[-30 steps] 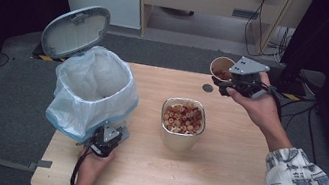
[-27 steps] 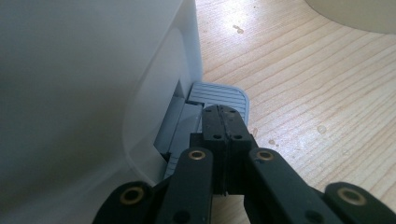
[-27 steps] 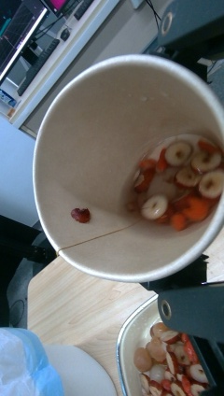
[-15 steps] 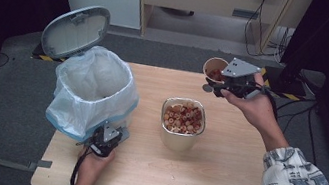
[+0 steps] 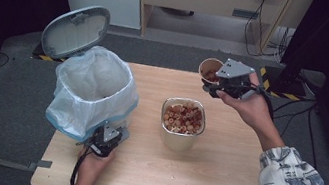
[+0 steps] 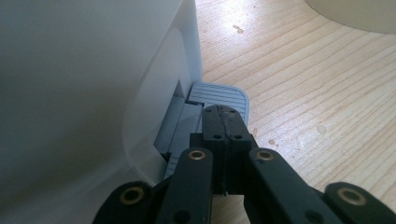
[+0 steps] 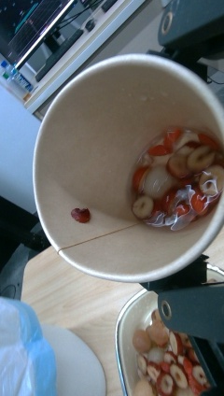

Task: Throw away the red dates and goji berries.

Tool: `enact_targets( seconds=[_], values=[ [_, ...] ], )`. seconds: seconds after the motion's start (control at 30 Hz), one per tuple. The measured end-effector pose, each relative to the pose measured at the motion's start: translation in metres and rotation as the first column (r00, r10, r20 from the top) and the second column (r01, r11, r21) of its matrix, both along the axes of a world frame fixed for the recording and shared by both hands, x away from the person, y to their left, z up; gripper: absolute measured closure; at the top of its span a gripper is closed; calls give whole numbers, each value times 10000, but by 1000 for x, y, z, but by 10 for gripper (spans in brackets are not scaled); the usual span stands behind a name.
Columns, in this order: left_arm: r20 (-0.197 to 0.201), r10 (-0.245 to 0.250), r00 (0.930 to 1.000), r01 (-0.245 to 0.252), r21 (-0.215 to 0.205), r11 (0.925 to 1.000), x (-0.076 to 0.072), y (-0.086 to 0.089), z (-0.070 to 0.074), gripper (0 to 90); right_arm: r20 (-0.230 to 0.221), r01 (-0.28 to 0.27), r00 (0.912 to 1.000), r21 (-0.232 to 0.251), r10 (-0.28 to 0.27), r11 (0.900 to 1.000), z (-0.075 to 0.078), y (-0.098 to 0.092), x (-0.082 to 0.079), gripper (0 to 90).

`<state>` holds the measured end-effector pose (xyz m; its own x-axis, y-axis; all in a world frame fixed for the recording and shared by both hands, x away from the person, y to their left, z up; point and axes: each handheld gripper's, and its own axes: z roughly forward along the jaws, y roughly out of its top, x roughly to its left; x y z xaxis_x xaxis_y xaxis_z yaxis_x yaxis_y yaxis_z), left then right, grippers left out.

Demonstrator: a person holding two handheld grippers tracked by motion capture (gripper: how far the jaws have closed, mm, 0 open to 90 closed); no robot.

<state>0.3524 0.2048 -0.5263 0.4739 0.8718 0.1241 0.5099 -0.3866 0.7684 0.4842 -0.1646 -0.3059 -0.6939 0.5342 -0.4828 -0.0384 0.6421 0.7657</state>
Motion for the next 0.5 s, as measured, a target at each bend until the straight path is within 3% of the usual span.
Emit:
enact_targets(
  seconds=[0.17, 0.3, 0.5],
  values=[
    [2, -3, 10000, 3, 0, 10000, 0, 0, 0, 891, 198, -187, 9996, -165, 190, 9997, -1, 3, -3, 319],
    [0, -2, 10000, 2, -5, 10000, 0, 0, 0, 891, 684, -352, 9969, -512, 387, 9981, 0, 4, -6, 319],
    [-8, -14, 10000, 14, 13, 10000, 0, 0, 0, 891, 1401, -721, 9859, -1390, 917, 9877, -5, 8, -12, 319]
  ],
)
